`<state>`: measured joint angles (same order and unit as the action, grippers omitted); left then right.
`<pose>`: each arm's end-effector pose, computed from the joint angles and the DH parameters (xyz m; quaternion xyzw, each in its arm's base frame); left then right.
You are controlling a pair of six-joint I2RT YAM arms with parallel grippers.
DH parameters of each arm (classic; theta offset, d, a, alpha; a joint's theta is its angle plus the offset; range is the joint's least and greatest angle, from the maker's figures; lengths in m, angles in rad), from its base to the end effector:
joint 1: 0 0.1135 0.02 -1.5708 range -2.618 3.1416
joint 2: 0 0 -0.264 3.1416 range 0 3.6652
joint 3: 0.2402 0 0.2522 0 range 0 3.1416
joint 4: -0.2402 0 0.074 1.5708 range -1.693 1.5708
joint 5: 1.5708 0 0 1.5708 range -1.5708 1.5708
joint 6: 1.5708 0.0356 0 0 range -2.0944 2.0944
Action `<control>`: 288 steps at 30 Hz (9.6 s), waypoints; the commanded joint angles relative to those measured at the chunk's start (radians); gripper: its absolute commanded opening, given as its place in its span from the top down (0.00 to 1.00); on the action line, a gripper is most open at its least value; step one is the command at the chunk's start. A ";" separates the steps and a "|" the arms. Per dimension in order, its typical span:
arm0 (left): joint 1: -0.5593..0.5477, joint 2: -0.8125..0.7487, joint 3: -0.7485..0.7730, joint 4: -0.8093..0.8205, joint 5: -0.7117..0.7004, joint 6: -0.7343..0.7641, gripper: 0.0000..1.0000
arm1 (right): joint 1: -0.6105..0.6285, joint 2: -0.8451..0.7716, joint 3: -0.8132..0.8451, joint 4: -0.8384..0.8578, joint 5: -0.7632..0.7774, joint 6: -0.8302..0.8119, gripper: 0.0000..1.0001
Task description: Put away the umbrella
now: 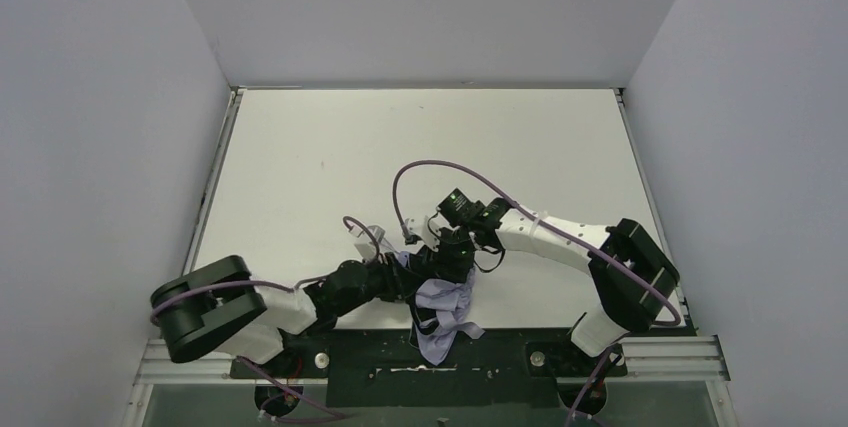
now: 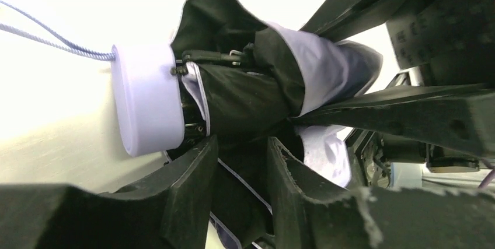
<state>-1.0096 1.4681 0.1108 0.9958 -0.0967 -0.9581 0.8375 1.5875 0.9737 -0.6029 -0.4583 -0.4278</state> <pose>0.1125 -0.1724 0.1107 -0.0063 0.8222 -0.4508 0.3476 0.1864 0.2304 0.1861 -0.5991 0.7495 0.2538 0.1225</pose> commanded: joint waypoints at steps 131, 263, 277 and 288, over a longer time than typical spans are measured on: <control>0.407 0.432 1.231 -1.730 0.554 1.313 1.00 | -0.311 -0.589 -0.575 0.502 -0.270 0.932 0.53; 0.502 0.460 1.340 -1.595 -0.007 1.248 0.75 | 0.265 -0.970 -0.507 -0.630 0.247 1.528 1.00; 0.454 0.444 1.306 -1.583 -0.026 1.256 1.00 | 0.268 -0.955 -0.544 -0.492 0.289 1.563 1.00; 0.302 0.368 1.145 -1.425 -0.236 1.277 1.00 | 0.251 -0.909 -0.517 -0.223 0.429 1.533 0.83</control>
<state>-0.6891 1.8790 1.2892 -0.5606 -0.1390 0.2775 1.0889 0.6338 0.4397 -0.8818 -0.0578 1.1347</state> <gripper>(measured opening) 0.262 0.128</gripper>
